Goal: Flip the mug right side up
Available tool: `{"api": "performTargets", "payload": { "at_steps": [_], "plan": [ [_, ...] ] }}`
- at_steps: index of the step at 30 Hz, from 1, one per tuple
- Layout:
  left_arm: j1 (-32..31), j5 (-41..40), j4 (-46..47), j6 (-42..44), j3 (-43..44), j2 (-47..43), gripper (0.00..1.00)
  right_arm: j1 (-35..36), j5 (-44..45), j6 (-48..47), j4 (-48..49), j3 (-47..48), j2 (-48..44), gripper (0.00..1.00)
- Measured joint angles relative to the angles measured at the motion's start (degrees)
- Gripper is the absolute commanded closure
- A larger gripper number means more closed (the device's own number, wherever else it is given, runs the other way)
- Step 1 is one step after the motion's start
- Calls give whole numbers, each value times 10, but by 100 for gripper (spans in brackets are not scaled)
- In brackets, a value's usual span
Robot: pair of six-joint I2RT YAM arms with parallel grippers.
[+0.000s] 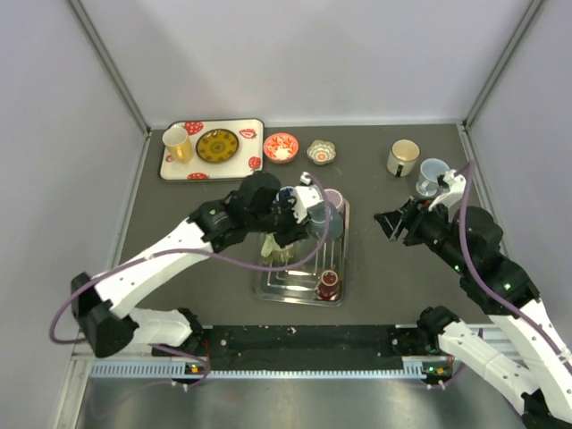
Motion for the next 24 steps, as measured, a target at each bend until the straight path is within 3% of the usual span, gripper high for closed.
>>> {"api": "performTargets", "payload": {
  "at_steps": [7,14,18,24],
  "plan": [
    [2,-17,169,-200,-53,-130,100,0,-13,22,8,-11,-15,40],
    [2,-12,361,-432,-141,-145,100,0,-124,45,59,-72,-31,39],
    [3,-10,465,-538,-207,-145,100,0,-228,69,139,-104,-42,36],
    [3,-24,636,-645,-283,-146,100,0,-318,136,269,-159,-64,32]
  ]
}}
